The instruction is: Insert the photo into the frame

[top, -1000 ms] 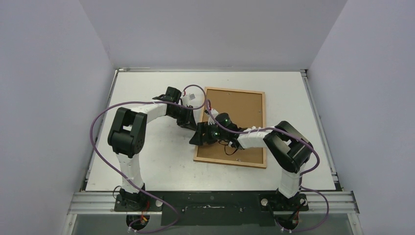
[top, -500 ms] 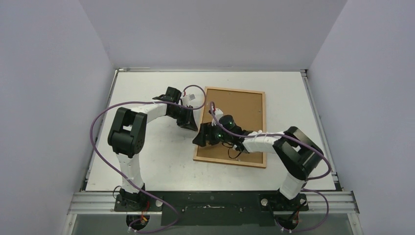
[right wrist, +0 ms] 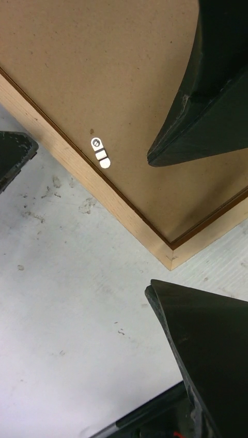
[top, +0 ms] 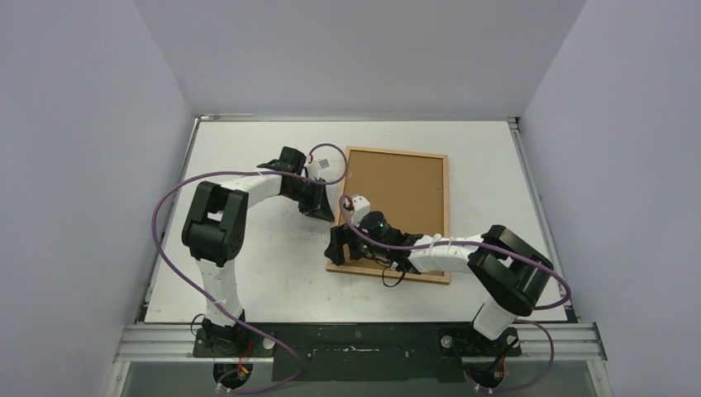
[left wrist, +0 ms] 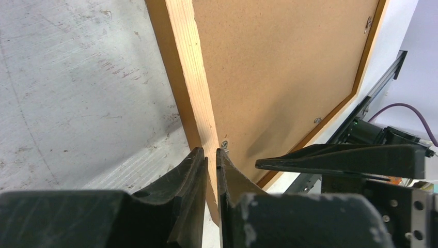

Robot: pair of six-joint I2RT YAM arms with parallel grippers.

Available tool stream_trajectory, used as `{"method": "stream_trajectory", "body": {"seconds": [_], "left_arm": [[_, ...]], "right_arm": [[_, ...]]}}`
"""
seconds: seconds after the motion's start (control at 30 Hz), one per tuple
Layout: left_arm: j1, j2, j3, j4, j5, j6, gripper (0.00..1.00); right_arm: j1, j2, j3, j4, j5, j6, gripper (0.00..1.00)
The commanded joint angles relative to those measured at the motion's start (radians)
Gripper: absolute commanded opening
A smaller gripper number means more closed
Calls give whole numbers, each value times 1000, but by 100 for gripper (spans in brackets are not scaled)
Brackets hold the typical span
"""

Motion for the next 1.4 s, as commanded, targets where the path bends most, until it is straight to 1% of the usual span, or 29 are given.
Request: {"method": "stream_trajectory", "body": {"seconds": [0.0,0.13,0.5,1.03,1.37], "left_arm": [[4,-47,-6,20,41,-9,11],[4,-40,-11,17,35,-4,11],[3,-12,-4,15,25,-3,9],[-4,0,4,7,27,-4,6],[-4,3,1,5,32,-1,4]], "right_arm": [[48,-2,-21,65,156,-72,84],[74,10,-37,102,207,-83,85],[85,100,-20,174,176,-82,86],[87,161,34,198,154,-72,85],[87,178,40,195,188,-69,84]]}}
